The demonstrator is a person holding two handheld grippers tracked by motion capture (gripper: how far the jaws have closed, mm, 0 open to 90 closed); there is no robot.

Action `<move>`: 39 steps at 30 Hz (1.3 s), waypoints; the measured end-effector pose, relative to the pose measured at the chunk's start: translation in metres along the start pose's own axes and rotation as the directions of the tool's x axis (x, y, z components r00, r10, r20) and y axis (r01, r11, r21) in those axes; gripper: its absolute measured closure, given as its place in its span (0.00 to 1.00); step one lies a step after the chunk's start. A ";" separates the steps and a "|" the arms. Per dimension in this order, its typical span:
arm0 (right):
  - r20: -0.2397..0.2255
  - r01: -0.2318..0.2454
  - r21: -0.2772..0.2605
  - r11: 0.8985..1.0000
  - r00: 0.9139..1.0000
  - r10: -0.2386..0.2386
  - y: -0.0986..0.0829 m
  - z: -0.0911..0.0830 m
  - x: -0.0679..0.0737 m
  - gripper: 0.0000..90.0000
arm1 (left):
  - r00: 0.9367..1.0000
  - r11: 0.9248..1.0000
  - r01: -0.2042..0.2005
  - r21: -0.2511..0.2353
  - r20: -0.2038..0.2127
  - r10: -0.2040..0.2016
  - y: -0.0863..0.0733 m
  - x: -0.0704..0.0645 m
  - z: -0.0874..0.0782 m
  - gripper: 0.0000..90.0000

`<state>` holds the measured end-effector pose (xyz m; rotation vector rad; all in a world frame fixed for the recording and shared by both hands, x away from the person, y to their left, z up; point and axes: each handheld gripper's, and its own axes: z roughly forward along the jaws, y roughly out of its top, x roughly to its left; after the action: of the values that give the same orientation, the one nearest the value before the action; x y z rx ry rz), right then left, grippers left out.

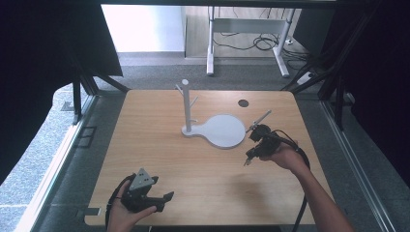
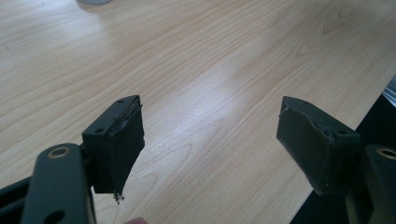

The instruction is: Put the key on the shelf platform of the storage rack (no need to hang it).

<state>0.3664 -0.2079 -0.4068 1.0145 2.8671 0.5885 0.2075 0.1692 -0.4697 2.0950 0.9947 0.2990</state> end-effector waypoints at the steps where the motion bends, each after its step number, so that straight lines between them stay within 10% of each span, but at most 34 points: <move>1: 0.004 -0.002 0.006 1.000 1.000 0.002 0.002 0.000 0.000 1.00 | 1.000 1.000 0.000 0.001 0.000 0.000 0.000 0.000 0.000 0.26; 39: 0.014 0.007 -0.016 1.000 1.000 -0.007 0.060 0.001 -0.007 1.00 | 1.000 1.000 0.002 0.000 0.003 -0.002 -0.001 0.001 -0.001 0.26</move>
<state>0.4075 -0.1691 -0.3862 1.0017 2.8480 0.6004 0.2076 0.1708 -0.4698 2.0938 0.9949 0.2950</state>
